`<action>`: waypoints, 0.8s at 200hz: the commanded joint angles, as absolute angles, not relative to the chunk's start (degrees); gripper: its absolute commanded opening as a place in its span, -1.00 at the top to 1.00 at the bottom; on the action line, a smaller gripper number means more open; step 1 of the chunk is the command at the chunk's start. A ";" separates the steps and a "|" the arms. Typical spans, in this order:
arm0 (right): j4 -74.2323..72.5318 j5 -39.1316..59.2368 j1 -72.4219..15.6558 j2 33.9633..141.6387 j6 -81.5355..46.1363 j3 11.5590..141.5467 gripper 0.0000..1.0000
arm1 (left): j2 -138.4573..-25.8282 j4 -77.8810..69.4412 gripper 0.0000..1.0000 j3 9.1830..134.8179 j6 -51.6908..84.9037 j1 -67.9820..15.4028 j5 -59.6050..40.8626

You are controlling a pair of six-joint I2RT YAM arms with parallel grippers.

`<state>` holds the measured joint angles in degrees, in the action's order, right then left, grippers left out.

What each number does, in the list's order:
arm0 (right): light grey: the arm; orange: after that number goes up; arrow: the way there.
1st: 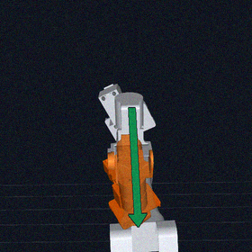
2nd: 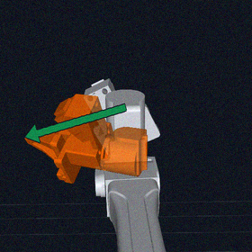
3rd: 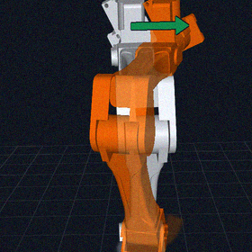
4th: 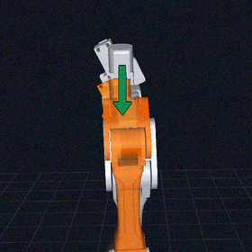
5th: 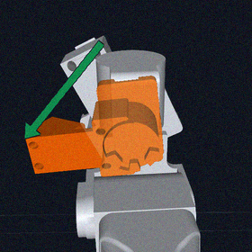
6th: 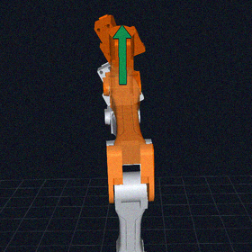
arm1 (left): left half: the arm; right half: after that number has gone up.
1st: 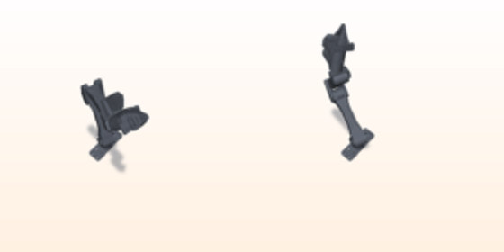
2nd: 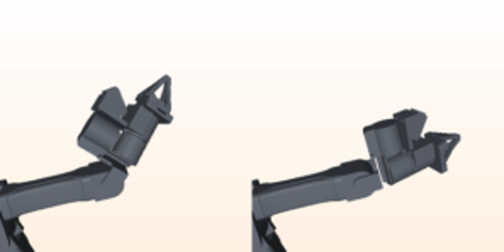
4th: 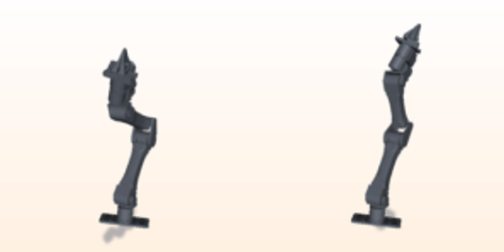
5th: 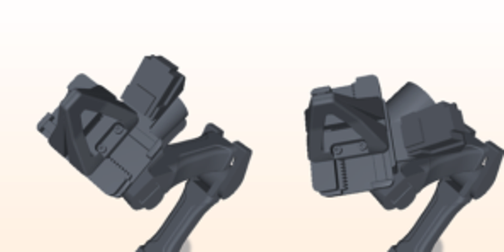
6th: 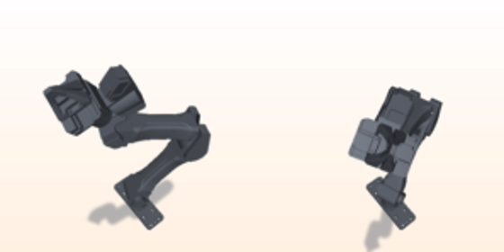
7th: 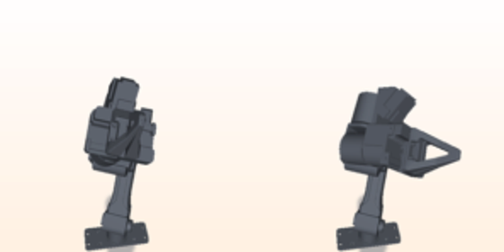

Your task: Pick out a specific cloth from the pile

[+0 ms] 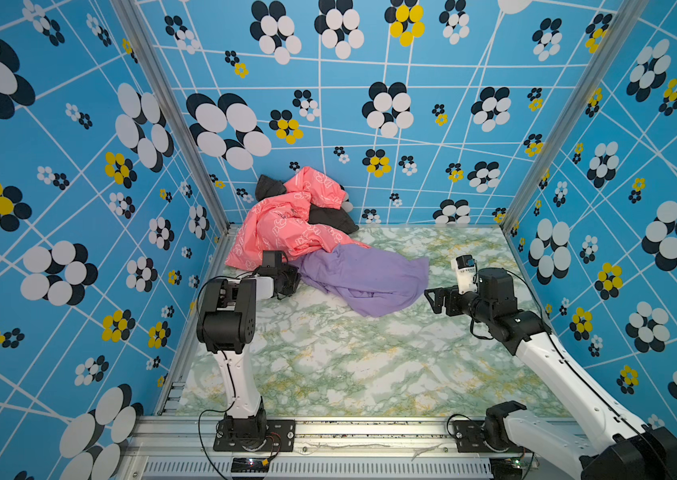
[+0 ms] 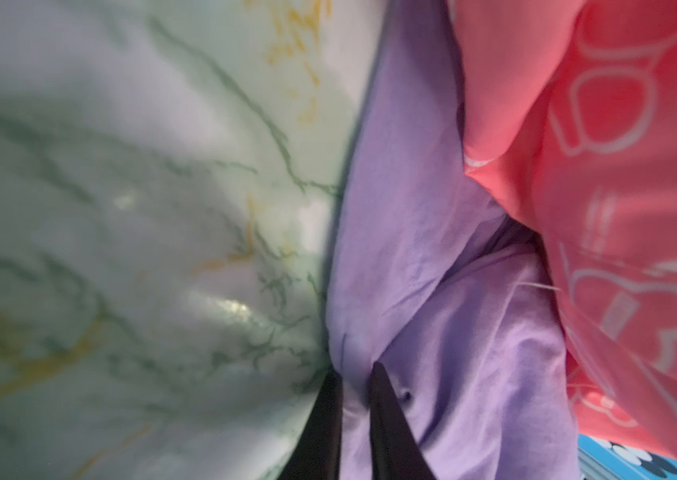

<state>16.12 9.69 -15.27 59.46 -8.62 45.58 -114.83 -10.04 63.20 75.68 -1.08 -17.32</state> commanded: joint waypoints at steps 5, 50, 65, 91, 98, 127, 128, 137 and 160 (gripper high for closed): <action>17.20 9.37 -15.73 59.35 -8.90 45.60 -0.98 | -115.41 -12.11 0.91 64.60 74.84 -0.62 -17.66; 16.40 9.80 -15.73 60.03 -9.08 45.67 -0.99 | -110.96 -11.67 1.00 65.95 71.01 -0.66 -17.42; 16.19 9.93 -15.74 60.26 -9.06 45.78 -0.98 | -108.61 -10.49 1.00 66.47 69.82 -0.66 -17.00; 15.93 10.26 -15.73 60.51 -8.82 45.68 -0.98 | -103.80 -9.25 1.00 66.41 69.09 -0.66 -15.03; 15.79 10.43 -15.73 60.55 -8.62 45.70 -0.99 | -102.41 -8.90 1.00 66.32 68.91 -0.67 -14.44; 15.27 10.90 -15.73 60.98 -8.26 45.70 -0.98 | -97.18 -7.46 1.00 66.48 68.04 -0.73 -12.46; 15.24 10.90 -15.73 60.99 -8.26 45.57 -0.98 | -97.02 -7.46 1.00 66.51 68.04 -0.72 -12.38; 15.05 10.99 -15.73 61.08 -8.18 45.67 -0.99 | -95.32 -6.89 1.00 66.59 67.66 -0.82 -11.65; 14.55 11.16 -15.74 61.26 -8.21 45.48 -0.98 | -91.06 -5.54 1.00 66.92 66.21 -1.23 -9.75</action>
